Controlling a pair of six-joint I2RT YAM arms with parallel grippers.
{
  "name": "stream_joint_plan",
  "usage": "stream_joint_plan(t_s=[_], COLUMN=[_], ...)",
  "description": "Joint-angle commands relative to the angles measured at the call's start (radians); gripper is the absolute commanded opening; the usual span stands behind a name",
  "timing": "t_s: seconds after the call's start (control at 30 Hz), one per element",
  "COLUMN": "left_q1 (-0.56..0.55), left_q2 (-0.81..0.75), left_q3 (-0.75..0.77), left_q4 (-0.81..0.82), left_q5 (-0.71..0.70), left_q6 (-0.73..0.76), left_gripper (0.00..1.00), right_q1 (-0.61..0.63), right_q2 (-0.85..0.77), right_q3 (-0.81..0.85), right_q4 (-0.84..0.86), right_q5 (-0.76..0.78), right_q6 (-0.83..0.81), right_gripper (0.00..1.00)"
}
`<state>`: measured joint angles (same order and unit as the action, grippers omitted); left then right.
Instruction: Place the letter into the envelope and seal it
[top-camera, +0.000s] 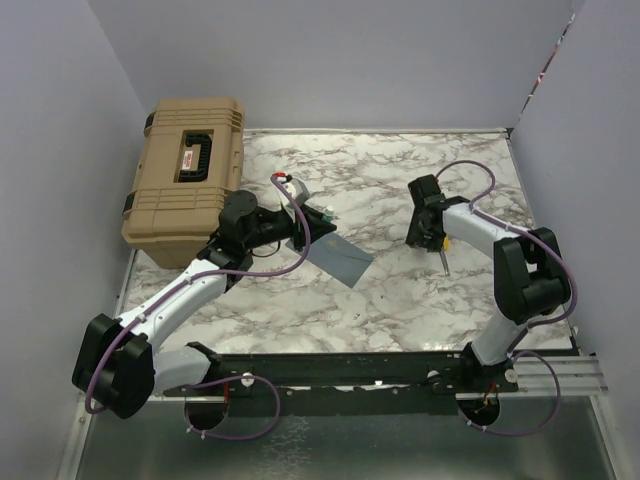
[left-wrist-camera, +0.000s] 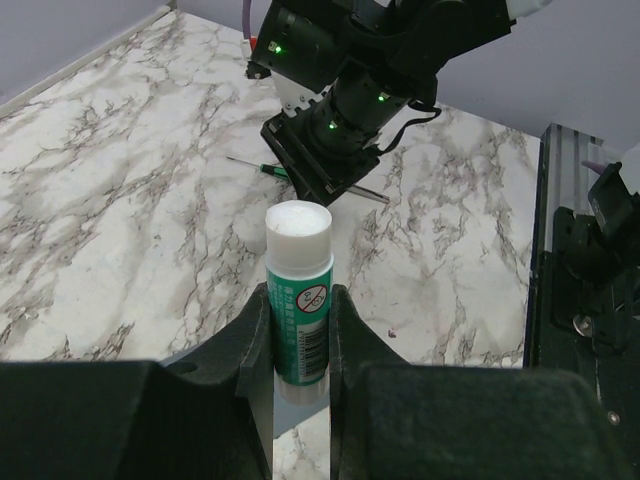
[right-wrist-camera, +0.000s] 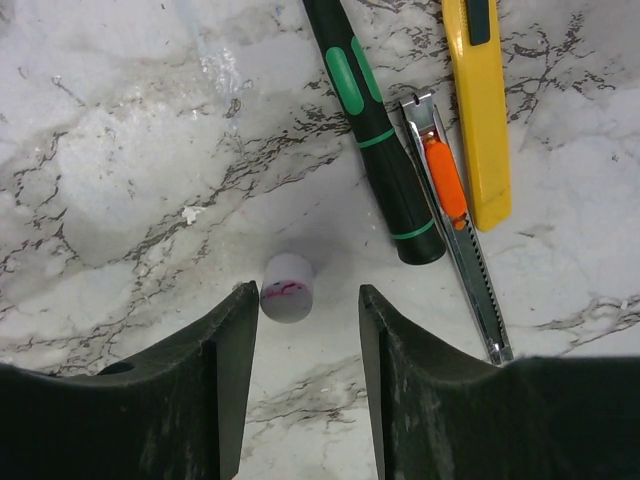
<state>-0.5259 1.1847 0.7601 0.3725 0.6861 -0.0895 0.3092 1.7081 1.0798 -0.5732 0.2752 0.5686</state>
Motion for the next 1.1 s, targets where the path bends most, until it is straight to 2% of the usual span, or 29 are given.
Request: stream_joint_plan(t_s=[0.0,0.23,0.53,0.67,0.77,0.93,1.07], left_q1=[-0.006,-0.006,-0.007,-0.009,-0.014,-0.031,-0.038], left_q2=[-0.021,-0.023,-0.020,-0.011,-0.001,0.006,0.014], left_q3=[-0.010,-0.012,-0.010,0.001,0.011,0.018,0.028], left_q4=[0.029,0.029,0.034,0.034,0.033,0.031,0.010], left_q5=[0.019,0.009,0.015,0.022,0.037,0.063,0.085], left_q6=[-0.002,-0.001,0.004,0.009,0.022,0.072,0.085], left_gripper=[0.00,0.00,0.00,0.00,0.00,0.00,0.00], right_q1=[-0.013,-0.021,-0.028,-0.028,-0.028,-0.027,-0.026], right_q2=[0.032,0.043,-0.016,-0.110,-0.216,-0.380,-0.441], right_q3=[0.008,0.010,0.014,0.036,0.043,0.056,0.080], right_q4=[0.031,0.029,0.016,-0.025,-0.033,0.031,0.102], right_q5=[-0.031,-0.038,-0.059,-0.117,-0.254,-0.624,-0.913], right_q6=[-0.014,-0.024,-0.030,-0.052,-0.086,-0.133,-0.091], right_gripper=[0.46,0.36,0.01,0.00,0.00,0.00,0.00])
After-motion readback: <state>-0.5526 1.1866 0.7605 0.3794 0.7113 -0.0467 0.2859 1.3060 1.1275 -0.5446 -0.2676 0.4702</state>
